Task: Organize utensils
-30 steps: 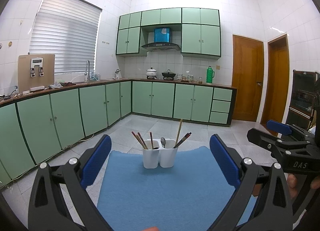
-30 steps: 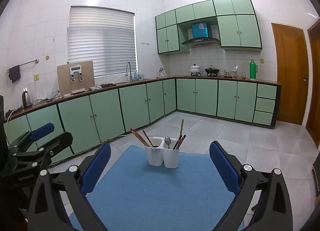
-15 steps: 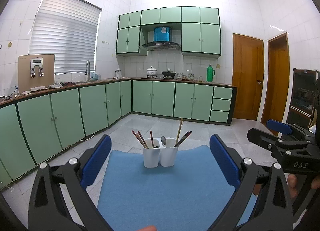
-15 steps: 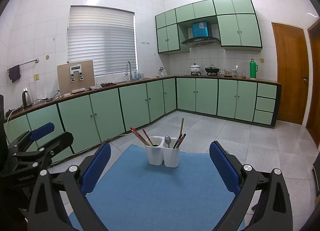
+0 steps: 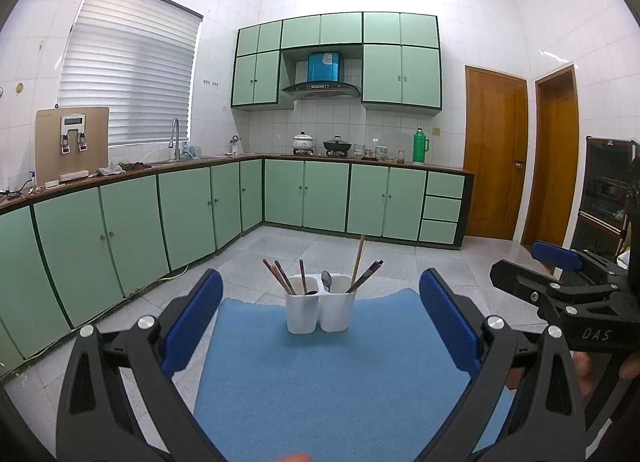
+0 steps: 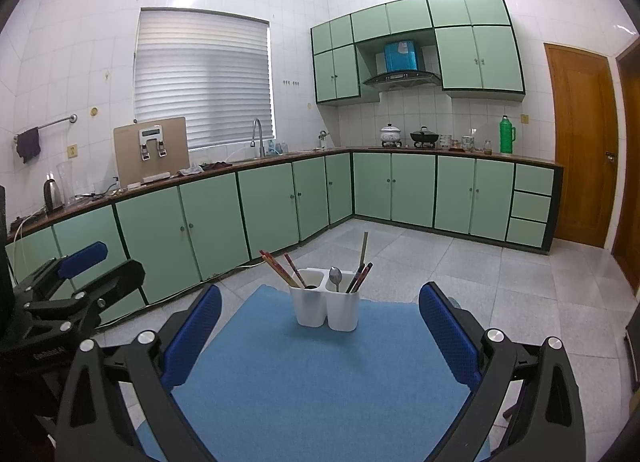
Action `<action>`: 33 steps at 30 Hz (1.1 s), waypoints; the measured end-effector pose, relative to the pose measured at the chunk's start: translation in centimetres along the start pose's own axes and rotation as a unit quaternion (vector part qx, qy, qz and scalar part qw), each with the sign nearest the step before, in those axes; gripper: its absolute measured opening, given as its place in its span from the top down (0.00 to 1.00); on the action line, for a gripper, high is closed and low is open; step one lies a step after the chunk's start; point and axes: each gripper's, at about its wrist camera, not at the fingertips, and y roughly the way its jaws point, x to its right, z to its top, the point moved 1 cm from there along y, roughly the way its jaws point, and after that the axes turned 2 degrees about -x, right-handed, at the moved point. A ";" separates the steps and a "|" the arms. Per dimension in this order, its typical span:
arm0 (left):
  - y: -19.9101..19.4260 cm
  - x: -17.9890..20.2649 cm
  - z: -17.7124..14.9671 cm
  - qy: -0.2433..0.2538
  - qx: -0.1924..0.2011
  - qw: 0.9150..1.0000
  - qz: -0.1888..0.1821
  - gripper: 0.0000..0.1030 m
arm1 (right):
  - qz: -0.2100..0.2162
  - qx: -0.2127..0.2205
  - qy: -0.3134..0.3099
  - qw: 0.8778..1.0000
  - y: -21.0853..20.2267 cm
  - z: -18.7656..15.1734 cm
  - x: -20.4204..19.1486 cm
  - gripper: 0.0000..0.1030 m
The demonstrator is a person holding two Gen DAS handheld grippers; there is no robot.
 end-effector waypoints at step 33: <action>0.5 -0.5 -0.7 -0.008 -0.008 1.000 -0.003 0.07 | -0.003 -0.006 0.000 1.000 0.3 -0.2 0.2 0.06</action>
